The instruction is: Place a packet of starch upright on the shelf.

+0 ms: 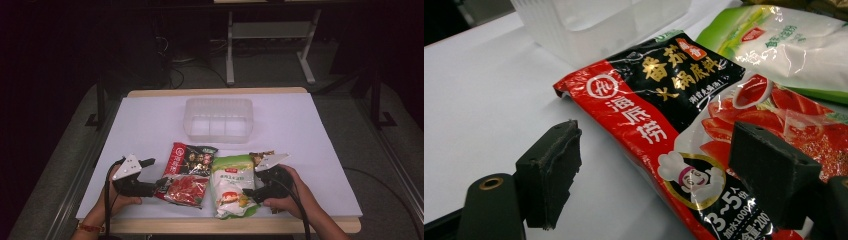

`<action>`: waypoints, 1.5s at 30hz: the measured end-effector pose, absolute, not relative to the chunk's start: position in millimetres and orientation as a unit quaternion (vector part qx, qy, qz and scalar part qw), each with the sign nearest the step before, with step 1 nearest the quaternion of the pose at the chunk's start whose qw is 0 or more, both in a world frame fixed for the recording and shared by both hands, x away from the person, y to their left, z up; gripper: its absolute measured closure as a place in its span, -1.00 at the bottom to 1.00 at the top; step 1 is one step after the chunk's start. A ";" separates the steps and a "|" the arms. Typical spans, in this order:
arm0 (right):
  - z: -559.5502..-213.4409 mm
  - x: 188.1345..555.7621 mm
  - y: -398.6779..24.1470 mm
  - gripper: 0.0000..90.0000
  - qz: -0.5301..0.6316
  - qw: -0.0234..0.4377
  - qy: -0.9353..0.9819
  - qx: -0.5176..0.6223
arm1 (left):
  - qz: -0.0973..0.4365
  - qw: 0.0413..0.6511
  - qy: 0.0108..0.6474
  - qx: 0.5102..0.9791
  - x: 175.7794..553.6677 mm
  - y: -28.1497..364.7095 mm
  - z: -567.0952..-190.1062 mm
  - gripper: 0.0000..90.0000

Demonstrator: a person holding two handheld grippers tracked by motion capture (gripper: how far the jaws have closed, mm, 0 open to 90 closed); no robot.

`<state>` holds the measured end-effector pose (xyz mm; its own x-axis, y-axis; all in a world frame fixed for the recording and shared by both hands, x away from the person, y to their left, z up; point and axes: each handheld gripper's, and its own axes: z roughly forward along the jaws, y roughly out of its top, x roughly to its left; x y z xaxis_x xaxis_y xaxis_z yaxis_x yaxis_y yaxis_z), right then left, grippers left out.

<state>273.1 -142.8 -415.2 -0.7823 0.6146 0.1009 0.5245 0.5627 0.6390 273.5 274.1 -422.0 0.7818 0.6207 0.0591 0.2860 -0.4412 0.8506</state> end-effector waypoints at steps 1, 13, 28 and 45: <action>-416.1 276.0 -142.2 -0.45 0.338 0.058 0.880 0.328 | 0.185 0.448 0.268 0.833 272.7 272.0 -423.0 -0.55; -432.7 314.9 -135.0 -0.74 0.286 -0.059 0.874 0.390 | 0.170 0.443 0.252 0.843 271.4 264.8 -426.7 -0.55; -442.4 319.8 -134.2 -0.10 0.374 -0.117 0.841 0.371 | 0.167 0.445 0.261 0.840 275.8 266.0 -431.1 -0.55; -427.6 309.8 -132.5 0.93 0.409 -0.073 0.843 0.342 | 0.171 0.446 0.273 0.835 279.0 273.6 -433.1 -0.54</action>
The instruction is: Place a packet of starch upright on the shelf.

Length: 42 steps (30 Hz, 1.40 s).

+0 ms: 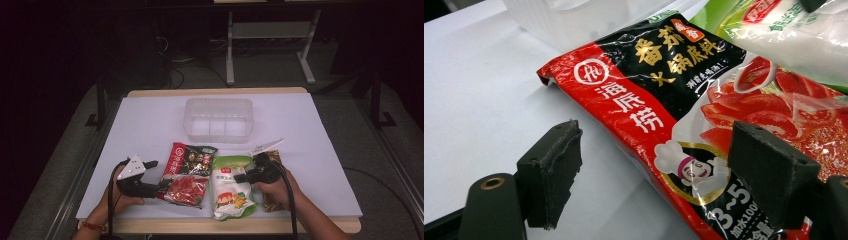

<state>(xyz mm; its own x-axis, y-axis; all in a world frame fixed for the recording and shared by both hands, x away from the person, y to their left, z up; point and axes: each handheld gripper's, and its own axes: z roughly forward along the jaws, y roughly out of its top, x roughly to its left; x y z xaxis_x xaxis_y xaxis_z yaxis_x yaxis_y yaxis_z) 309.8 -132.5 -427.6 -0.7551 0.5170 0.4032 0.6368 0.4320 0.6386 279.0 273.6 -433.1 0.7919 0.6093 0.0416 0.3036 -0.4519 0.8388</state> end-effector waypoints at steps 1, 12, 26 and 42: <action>-424.8 306.5 -131.7 0.95 -0.411 0.065 -0.844 -0.337 | 0.172 0.447 0.274 0.834 279.0 274.4 -433.0 -0.54; -409.8 290.9 -132.4 0.98 -0.427 0.035 -0.844 -0.323 | 0.172 0.459 0.285 0.823 280.2 281.6 -431.4 -0.53; -378.5 266.3 -126.2 1.00 -0.470 0.010 -0.837 -0.280 | 0.172 0.468 0.289 0.817 280.2 284.3 -429.7 -0.53; -354.4 254.0 -127.1 1.00 -0.496 -0.022 -0.831 -0.252 | 0.185 0.482 0.306 0.800 281.2 297.0 -425.9 -0.53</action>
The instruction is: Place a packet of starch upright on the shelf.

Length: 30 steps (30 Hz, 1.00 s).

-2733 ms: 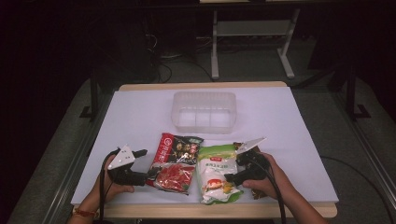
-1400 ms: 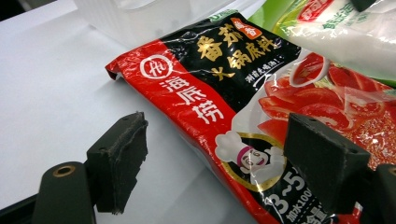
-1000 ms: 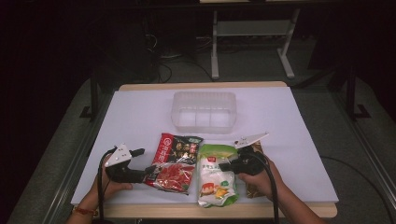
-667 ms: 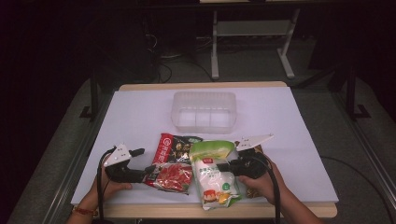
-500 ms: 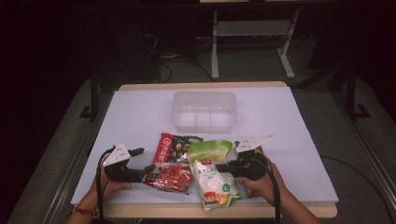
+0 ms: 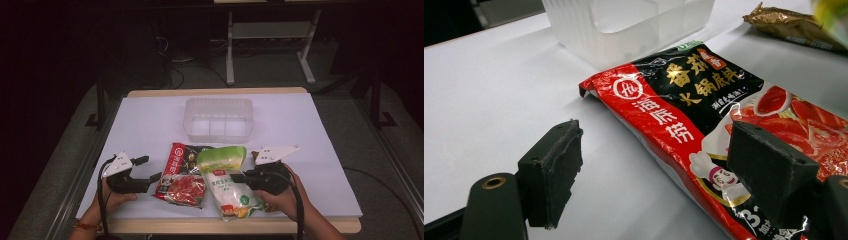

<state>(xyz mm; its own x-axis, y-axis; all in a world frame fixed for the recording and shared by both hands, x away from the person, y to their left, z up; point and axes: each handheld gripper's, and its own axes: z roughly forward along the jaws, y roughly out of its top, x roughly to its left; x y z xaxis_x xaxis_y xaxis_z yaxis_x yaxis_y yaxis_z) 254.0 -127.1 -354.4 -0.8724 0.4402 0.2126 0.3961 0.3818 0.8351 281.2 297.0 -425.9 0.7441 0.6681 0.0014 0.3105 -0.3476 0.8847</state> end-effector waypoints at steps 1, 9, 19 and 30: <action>-353.0 253.6 -127.1 1.00 0.495 0.028 0.832 0.249 | 0.187 0.482 0.306 0.800 281.4 297.1 -425.9 -0.53; -346.2 253.7 -126.2 1.00 0.498 0.039 0.831 0.244 | 0.183 0.483 0.310 0.798 283.1 297.8 -427.4 -0.54; -326.2 253.4 -133.9 1.00 0.513 0.076 0.819 0.245 | 0.181 0.486 0.314 0.795 283.7 298.3 -427.6 -0.54; -328.8 271.0 -125.3 1.00 0.498 0.101 0.822 0.256 | 0.181 0.484 0.316 0.796 284.1 298.8 -428.7 -0.54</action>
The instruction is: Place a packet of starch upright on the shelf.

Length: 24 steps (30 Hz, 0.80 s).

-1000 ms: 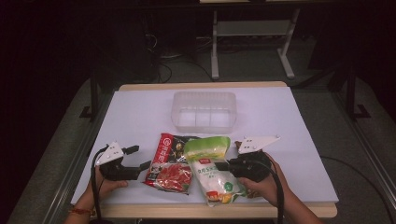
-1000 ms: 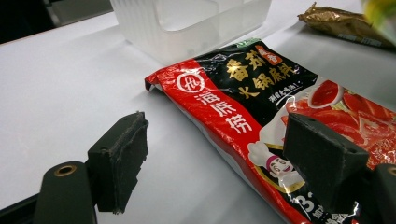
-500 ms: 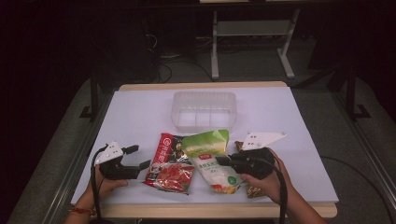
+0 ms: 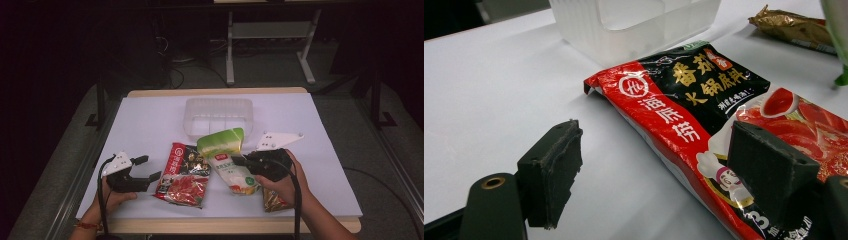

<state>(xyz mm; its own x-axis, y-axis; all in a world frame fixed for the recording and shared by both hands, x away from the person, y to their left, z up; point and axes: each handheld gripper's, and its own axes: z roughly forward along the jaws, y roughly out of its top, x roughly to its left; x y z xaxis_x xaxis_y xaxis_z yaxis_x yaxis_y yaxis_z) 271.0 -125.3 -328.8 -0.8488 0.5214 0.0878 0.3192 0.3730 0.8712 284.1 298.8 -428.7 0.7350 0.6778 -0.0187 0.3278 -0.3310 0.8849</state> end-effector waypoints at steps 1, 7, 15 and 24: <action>-328.8 271.0 -125.3 1.00 0.498 0.101 0.822 0.256 | 0.181 0.484 0.317 0.795 284.2 298.9 -428.8 -0.54; -324.5 281.7 -124.2 1.00 0.499 0.122 0.817 0.262 | 0.179 0.486 0.317 0.794 284.3 299.2 -429.0 -0.54; -319.1 298.4 -126.8 1.00 0.509 0.149 0.801 0.279 | 0.179 0.485 0.316 0.796 284.3 298.5 -430.2 -0.54; -313.8 320.9 -124.4 1.00 0.507 0.178 0.789 0.299 | 0.180 0.482 0.312 0.799 284.2 298.1 -430.9 -0.54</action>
<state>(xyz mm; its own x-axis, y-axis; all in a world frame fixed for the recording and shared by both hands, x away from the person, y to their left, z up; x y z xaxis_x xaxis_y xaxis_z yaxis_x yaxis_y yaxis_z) 320.9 -124.4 -313.8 -0.7579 0.6519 0.0228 0.2914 0.3071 0.9060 284.2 298.1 -430.9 0.7404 0.6721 -0.0128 0.3247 -0.3408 0.8823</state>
